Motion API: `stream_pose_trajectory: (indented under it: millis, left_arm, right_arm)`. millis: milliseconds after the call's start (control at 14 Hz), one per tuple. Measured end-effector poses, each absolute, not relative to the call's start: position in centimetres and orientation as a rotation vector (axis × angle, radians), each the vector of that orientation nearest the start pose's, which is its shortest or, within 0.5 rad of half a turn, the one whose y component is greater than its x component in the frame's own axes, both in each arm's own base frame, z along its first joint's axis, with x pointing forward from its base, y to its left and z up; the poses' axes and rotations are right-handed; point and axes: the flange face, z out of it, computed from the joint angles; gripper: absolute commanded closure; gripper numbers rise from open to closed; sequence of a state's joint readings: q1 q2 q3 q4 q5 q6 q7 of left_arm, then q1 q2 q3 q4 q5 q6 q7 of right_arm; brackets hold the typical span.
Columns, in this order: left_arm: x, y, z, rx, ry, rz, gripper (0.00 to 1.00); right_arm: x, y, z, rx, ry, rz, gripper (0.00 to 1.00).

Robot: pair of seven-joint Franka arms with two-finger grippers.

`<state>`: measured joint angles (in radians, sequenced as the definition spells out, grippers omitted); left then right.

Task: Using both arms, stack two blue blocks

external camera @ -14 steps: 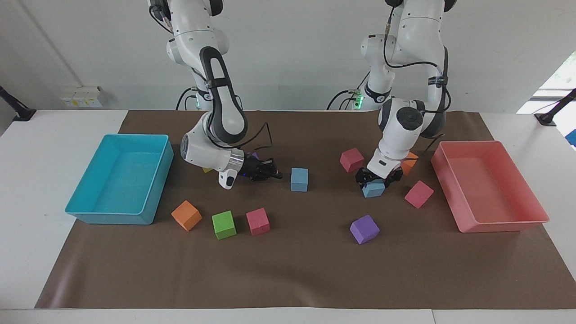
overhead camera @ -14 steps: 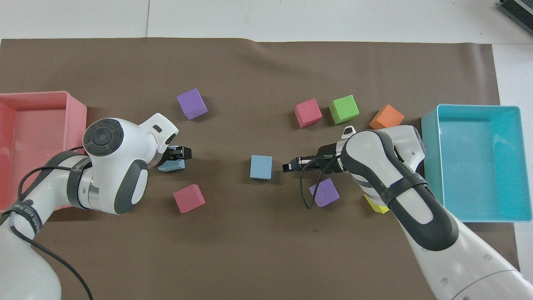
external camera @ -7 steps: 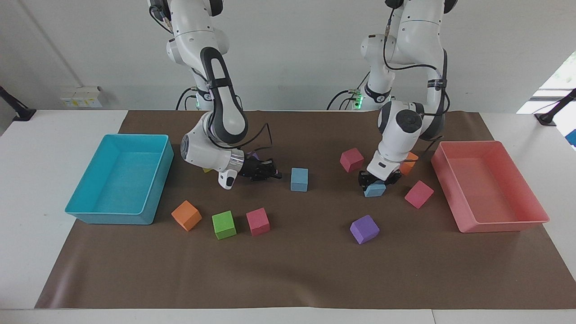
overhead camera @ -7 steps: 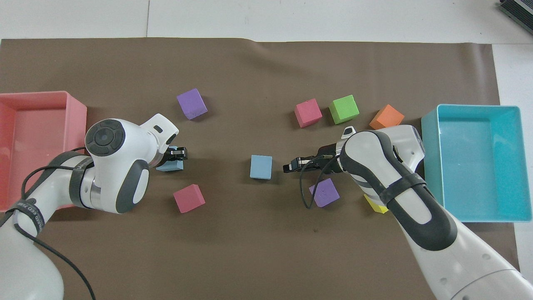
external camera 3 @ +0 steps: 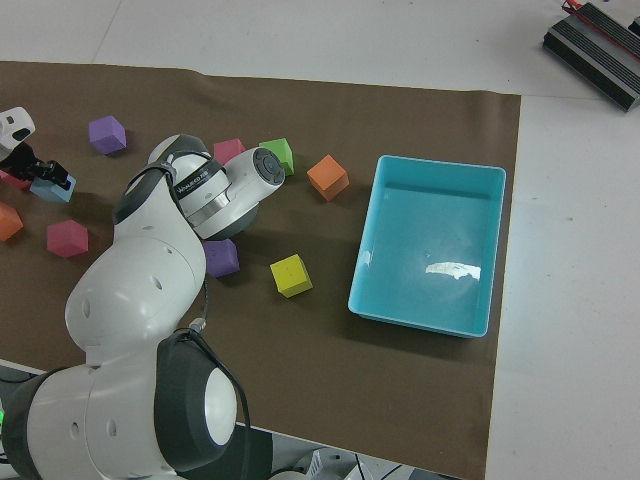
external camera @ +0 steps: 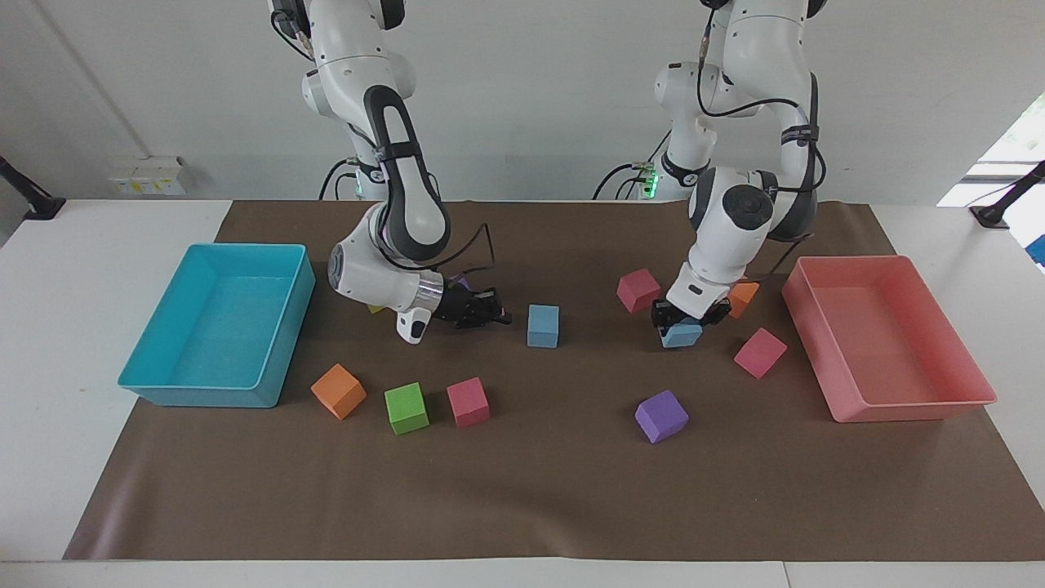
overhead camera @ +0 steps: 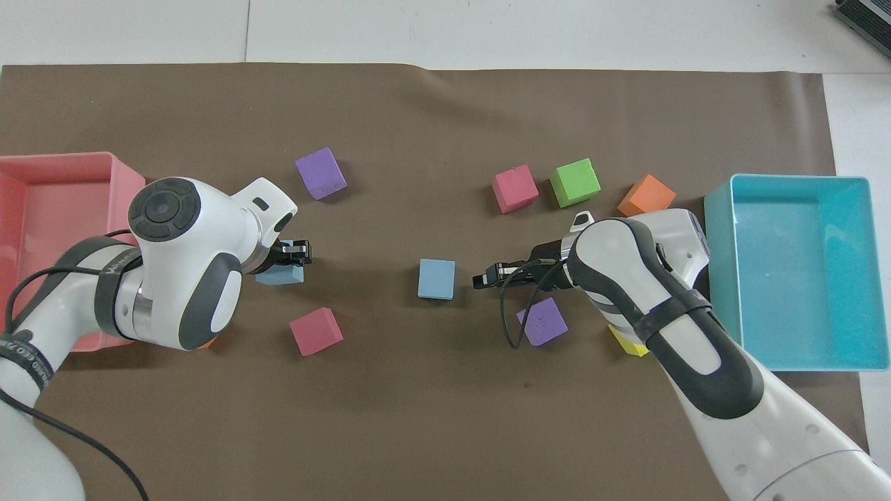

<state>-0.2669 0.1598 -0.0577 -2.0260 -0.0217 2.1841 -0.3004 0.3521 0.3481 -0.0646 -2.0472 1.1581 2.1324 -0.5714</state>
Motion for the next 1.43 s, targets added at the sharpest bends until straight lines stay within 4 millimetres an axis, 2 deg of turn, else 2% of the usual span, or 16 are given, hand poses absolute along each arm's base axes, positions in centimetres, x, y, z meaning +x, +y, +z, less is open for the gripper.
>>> stream_pose_trajectory:
  millis: [214, 357, 643, 857, 1000, 1286, 1429]
  left_arm:
    - [55.0, -21.2, 41.9, -3.171, 0.044, -0.007, 1.00]
    - [54.3, -24.5, 43.4, -3.154, 0.103, -0.062, 1.00]
    - [52.9, -30.6, 45.3, -3.144, 0.259, -0.140, 1.00]
    - [52.9, -35.8, 44.7, -3.148, 0.363, -0.154, 1.00]
    - [52.8, -38.1, 43.5, -3.146, 0.393, -0.138, 1.00]
    - [52.9, -38.7, 42.9, -3.151, 0.354, -0.129, 1.00]
    - [52.5, -39.5, 42.0, -3.151, 0.325, -0.108, 1.00]
  right_arm:
    - [54.7, 20.5, 26.7, -2.265, -0.072, 0.120, 1.00]
    - [54.7, 20.5, 26.7, -2.265, -0.069, 0.122, 1.00]
    - [54.7, 20.6, 26.7, -2.267, -0.064, 0.124, 1.00]
    - [54.7, 20.7, 26.7, -2.268, -0.063, 0.126, 1.00]
    - [54.7, 20.6, 26.6, -2.269, -0.061, 0.126, 1.00]
    - [54.7, 20.6, 26.6, -2.270, -0.060, 0.127, 1.00]
    - [54.7, 20.6, 26.6, -2.270, -0.059, 0.127, 1.00]
